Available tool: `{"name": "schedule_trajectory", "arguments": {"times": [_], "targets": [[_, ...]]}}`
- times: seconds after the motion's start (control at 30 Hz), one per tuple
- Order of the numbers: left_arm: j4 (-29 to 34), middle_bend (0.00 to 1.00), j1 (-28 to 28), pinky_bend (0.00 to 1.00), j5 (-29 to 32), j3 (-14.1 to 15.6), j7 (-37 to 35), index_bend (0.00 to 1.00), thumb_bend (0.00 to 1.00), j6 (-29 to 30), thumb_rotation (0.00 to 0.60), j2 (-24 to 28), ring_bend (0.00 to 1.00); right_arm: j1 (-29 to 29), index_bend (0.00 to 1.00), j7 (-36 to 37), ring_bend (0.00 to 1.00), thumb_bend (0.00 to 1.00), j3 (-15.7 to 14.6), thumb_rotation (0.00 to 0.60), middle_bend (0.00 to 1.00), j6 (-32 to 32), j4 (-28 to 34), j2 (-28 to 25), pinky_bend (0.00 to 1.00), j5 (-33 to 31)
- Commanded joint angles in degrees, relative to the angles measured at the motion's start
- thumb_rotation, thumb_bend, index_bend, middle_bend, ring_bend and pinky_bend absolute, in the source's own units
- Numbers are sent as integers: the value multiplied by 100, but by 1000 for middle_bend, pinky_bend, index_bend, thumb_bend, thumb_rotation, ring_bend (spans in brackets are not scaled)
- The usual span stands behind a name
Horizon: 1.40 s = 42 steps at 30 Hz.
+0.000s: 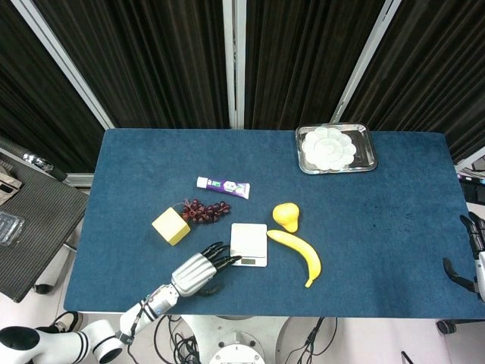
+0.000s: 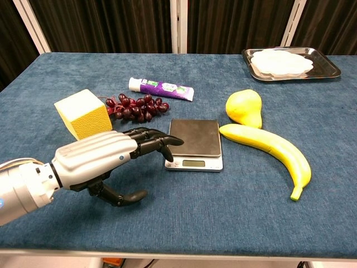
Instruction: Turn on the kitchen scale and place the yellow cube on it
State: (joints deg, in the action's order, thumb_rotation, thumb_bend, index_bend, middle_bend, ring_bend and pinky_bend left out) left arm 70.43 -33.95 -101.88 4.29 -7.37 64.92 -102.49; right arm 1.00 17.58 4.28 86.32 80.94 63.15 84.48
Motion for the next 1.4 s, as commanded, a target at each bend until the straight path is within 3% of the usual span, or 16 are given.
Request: {"name": "schedule_trajectory", "arguments": {"times": [0.03, 1.4], "targets": [[-16, 202, -16, 0, 25, 7, -12, 12, 390, -4, 600, -11, 0, 1, 0, 11, 0, 281, 5, 600, 0, 1, -9, -1, 0, 1], [-261, 203, -93, 0, 234, 226, -361, 12, 390, 42, 600, -183, 0, -33, 0, -19, 0, 282, 0, 600, 0, -78, -69, 42, 0, -54]]}}
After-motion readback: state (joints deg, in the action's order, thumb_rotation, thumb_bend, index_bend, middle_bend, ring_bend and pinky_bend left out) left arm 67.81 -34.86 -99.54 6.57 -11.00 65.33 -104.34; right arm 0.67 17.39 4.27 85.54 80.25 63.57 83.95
